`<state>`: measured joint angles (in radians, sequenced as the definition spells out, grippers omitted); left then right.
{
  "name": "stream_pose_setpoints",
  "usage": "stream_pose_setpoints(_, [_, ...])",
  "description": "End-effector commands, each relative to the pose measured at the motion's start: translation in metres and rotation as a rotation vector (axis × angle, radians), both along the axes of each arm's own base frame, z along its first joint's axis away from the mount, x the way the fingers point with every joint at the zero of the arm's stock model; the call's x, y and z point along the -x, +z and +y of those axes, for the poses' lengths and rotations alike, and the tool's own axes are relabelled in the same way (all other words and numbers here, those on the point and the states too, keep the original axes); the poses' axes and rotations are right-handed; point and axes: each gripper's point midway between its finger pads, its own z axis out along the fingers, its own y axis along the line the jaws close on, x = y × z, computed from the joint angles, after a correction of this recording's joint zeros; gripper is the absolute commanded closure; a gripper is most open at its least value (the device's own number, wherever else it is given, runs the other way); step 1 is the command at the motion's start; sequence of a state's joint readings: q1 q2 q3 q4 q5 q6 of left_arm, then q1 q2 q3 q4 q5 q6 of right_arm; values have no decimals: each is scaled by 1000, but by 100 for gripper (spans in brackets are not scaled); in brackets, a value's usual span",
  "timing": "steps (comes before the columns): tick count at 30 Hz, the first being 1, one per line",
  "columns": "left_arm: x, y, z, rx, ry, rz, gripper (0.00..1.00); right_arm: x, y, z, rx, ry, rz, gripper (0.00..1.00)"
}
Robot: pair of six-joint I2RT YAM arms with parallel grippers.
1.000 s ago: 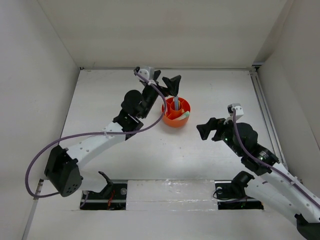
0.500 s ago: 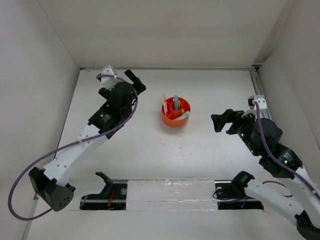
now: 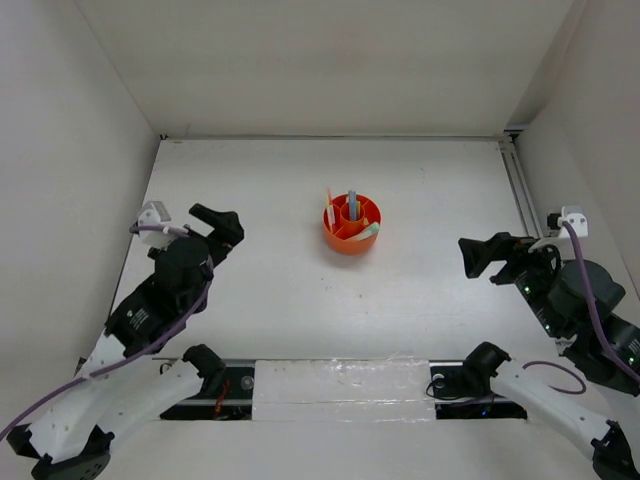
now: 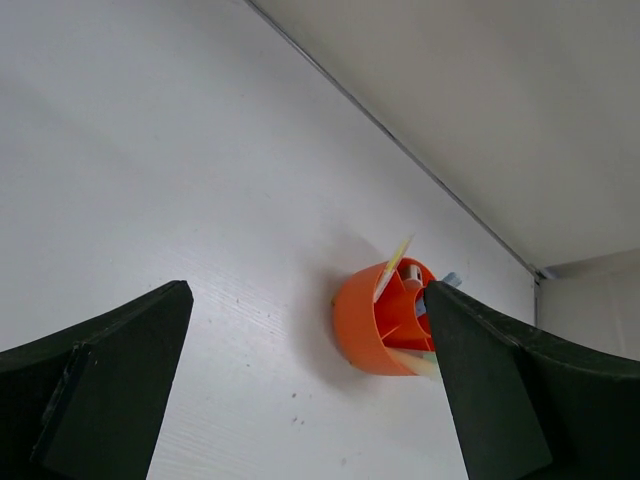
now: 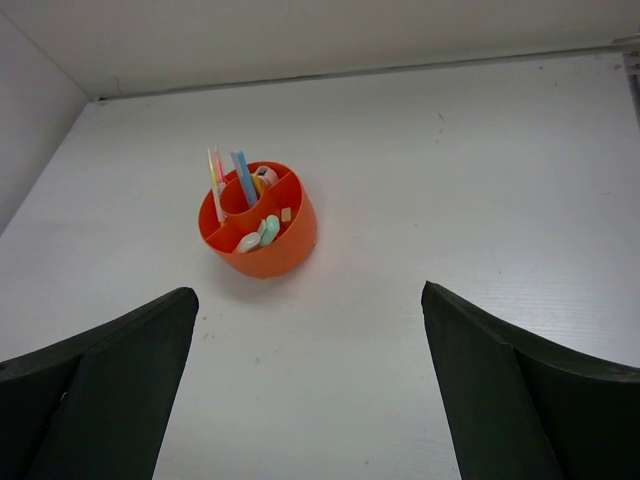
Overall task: Sort the stationery into containers
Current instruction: Reset both arms
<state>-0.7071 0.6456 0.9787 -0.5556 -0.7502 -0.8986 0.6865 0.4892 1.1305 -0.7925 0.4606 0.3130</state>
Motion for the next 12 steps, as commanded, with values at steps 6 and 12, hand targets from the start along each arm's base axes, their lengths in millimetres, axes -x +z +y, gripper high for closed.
stream_pose_setpoints(6, [33, -12, 35, 22, 50, -10, 1, 14, 21, -26, -9, -62, -59, 0])
stream_pose_setpoints(12, [34, -10, 38, 41, 64, -22, 1, 5, 11, -15, 24, -43, -16, 0])
